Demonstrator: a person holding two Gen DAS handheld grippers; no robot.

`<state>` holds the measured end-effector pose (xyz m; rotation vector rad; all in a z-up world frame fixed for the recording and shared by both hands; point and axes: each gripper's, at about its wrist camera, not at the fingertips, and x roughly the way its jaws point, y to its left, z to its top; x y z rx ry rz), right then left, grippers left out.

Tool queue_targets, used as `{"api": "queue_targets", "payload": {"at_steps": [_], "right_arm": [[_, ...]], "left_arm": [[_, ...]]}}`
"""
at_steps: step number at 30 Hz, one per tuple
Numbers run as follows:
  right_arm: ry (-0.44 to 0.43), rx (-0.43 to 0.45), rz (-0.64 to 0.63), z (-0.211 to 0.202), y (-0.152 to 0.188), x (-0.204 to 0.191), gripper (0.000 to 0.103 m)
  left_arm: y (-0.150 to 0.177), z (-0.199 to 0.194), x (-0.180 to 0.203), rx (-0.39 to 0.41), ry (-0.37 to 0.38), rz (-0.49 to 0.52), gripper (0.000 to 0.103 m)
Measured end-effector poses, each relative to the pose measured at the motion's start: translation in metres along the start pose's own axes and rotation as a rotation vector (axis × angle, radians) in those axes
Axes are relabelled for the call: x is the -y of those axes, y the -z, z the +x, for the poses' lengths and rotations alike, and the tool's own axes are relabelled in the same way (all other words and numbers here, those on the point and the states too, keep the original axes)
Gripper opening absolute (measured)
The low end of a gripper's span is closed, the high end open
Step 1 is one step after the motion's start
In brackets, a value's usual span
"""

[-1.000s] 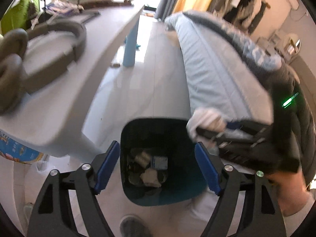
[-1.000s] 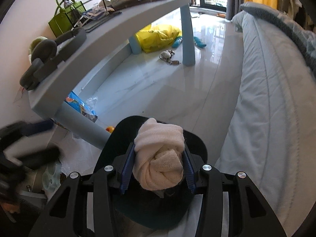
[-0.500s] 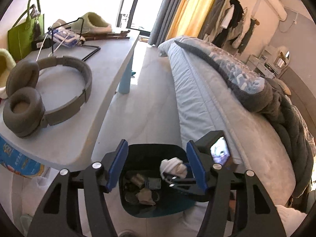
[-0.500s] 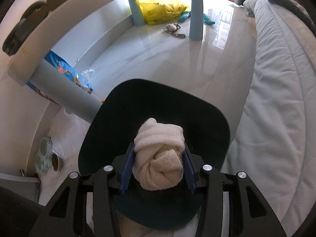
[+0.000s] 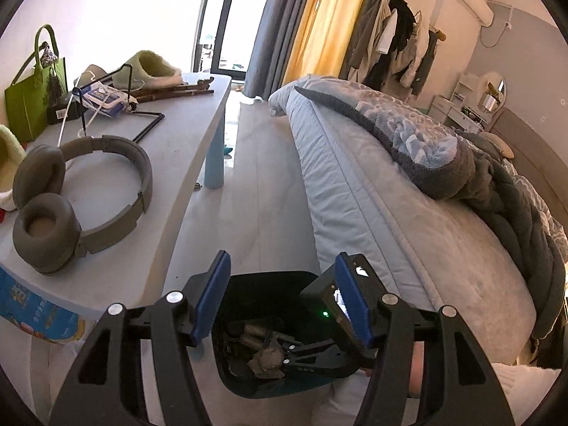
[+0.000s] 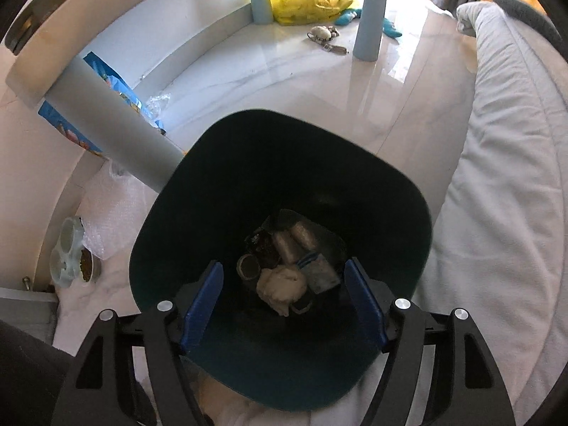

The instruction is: Collect trash

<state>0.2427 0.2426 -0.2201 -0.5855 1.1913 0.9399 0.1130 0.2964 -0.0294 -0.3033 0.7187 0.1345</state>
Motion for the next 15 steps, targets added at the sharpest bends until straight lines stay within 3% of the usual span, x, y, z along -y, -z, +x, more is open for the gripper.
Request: {"api": "queue_targets", "payload": {"at_steps": [6, 12, 15], "right_arm": [[0.018, 0.098, 0.003, -0.038, 0.001, 0.005, 0.072], [0.044, 0.253, 0.053, -0.11, 0.026, 0.015, 0.077], [0.06, 0.315, 0.071, -0.141, 0.042, 0.02, 0.078]], "left_arm": [[0.005, -0.011, 0.011, 0.04, -0.068, 0.049, 0.064], [0.0, -0.029, 0.023, 0.074, -0.134, 0.059, 0.067], [0.001, -0.04, 0.03, 0.094, -0.124, 0.053, 0.077]]}}
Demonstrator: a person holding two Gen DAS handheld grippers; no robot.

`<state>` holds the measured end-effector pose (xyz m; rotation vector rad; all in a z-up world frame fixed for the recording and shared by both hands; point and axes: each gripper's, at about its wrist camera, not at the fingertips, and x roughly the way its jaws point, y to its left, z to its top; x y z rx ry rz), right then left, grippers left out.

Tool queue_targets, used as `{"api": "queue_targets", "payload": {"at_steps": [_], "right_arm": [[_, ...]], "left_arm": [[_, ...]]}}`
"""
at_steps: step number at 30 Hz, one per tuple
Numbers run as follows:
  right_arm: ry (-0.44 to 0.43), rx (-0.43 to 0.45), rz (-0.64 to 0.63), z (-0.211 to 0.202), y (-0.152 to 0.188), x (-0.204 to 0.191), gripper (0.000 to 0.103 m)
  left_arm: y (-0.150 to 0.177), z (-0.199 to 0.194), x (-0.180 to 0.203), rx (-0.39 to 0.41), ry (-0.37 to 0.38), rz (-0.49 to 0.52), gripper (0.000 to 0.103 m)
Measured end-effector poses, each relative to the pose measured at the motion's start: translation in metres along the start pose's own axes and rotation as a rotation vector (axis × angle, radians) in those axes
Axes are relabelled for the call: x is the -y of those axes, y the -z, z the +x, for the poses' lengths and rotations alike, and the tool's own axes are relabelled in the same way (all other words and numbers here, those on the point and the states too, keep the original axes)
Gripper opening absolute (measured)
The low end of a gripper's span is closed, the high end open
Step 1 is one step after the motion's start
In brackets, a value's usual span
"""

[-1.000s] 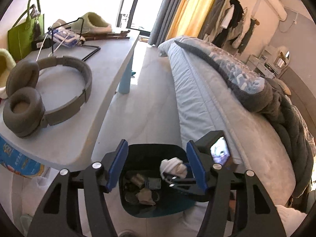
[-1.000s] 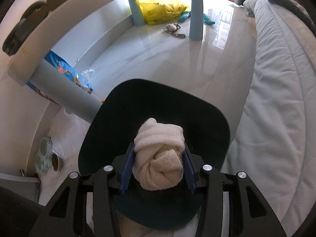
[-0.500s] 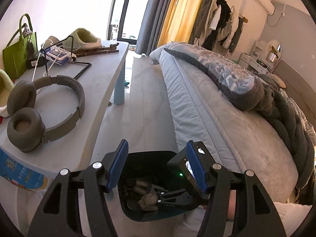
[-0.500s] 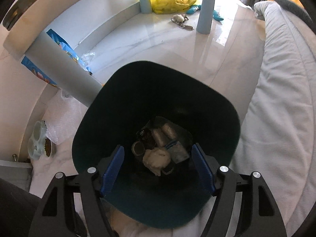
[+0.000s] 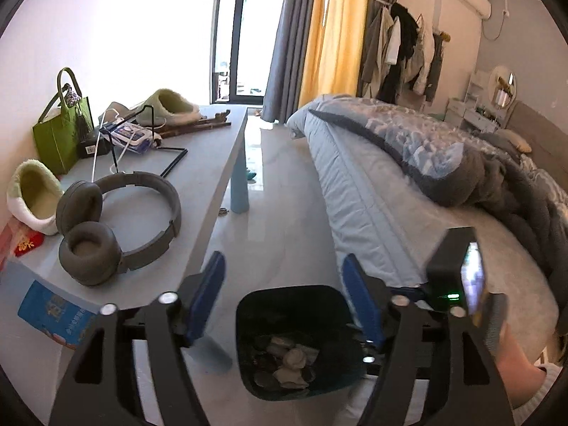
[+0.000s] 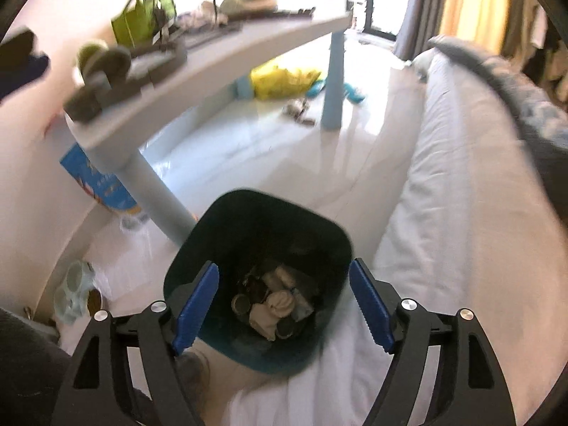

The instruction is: Collect trash

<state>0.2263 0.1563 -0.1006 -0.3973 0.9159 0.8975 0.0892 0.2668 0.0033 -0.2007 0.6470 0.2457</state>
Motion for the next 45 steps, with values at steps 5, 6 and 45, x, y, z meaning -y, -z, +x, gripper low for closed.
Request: {"api": "queue_targets", "payload": {"at_steps": [5, 6, 45], "right_arm": [[0.05, 0.113, 0.043, -0.066, 0.019, 0.012, 0.081], [0.073, 0.14, 0.048, -0.083, 0.024, 0.015, 0.083], [0.343, 0.438, 0.35, -0.316, 0.251, 0.082, 0.1]], "left_arm": [[0.011, -0.022, 0.013, 0.027, 0.012, -0.024, 0.092], [0.012, -0.027, 0.019, 0.033, 0.014, -0.013, 0.094], [0.103, -0.102, 0.121, 0.027, -0.042, 0.187, 0.1]]}}
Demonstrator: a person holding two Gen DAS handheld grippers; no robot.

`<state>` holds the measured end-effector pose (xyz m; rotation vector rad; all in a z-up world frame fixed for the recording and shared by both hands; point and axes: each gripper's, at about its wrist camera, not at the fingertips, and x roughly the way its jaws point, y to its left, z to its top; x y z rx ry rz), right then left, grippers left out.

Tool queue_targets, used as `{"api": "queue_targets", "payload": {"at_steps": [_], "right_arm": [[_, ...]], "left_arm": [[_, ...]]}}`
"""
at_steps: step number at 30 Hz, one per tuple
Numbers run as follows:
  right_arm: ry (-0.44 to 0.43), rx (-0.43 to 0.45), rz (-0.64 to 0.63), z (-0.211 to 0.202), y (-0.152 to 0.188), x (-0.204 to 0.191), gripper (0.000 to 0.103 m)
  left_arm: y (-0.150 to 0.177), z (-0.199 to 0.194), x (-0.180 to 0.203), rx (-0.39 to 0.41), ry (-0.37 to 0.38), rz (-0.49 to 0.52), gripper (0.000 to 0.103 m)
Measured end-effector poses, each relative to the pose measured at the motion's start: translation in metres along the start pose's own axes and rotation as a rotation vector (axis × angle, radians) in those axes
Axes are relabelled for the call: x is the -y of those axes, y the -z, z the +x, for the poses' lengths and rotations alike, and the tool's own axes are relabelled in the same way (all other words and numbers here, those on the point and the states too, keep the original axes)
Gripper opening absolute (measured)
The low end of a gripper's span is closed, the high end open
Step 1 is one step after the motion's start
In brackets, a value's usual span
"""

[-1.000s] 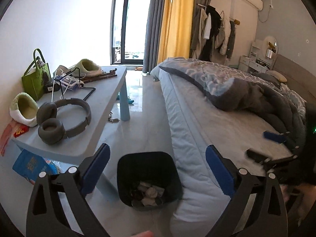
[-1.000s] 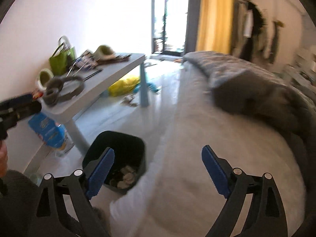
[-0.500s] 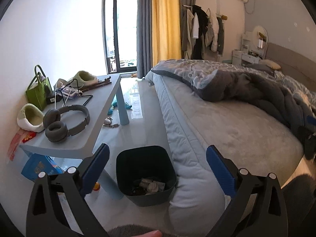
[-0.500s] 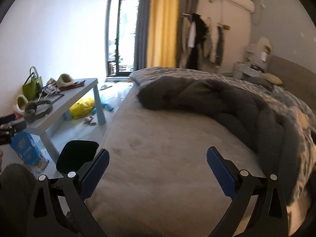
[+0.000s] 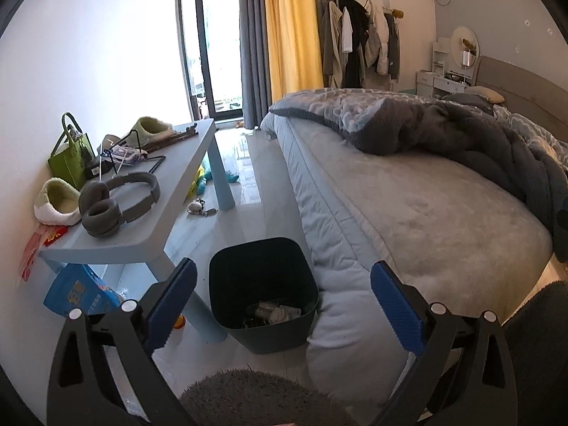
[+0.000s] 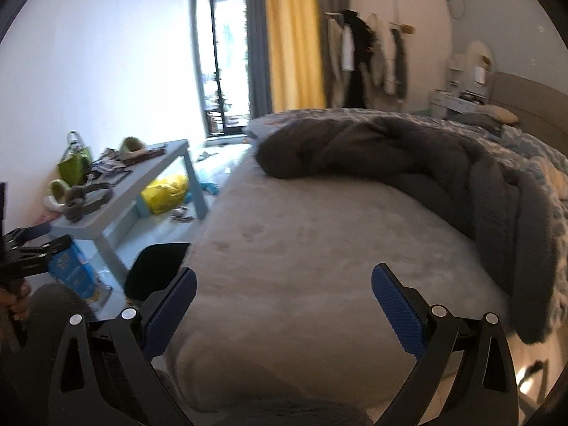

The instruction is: Collect trash

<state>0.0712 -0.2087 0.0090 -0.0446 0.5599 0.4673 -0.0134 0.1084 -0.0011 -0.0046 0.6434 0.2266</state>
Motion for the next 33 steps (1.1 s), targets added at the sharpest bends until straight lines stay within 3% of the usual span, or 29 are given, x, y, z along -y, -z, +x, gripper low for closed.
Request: {"api": "queue_targets", "payload": {"at_steps": [4, 33], "right_arm": [[-0.031, 0.007, -0.034, -0.003, 0.0, -0.01, 0.1], [-0.034, -0.012, -0.031, 0.0, 0.002, -0.015, 0.1]], "left_arm": [[0.001, 0.001, -0.003, -0.013, 0.0, -0.018, 0.1], [0.001, 0.005, -0.002, -0.026, 0.015, -0.036, 0.1]]}}
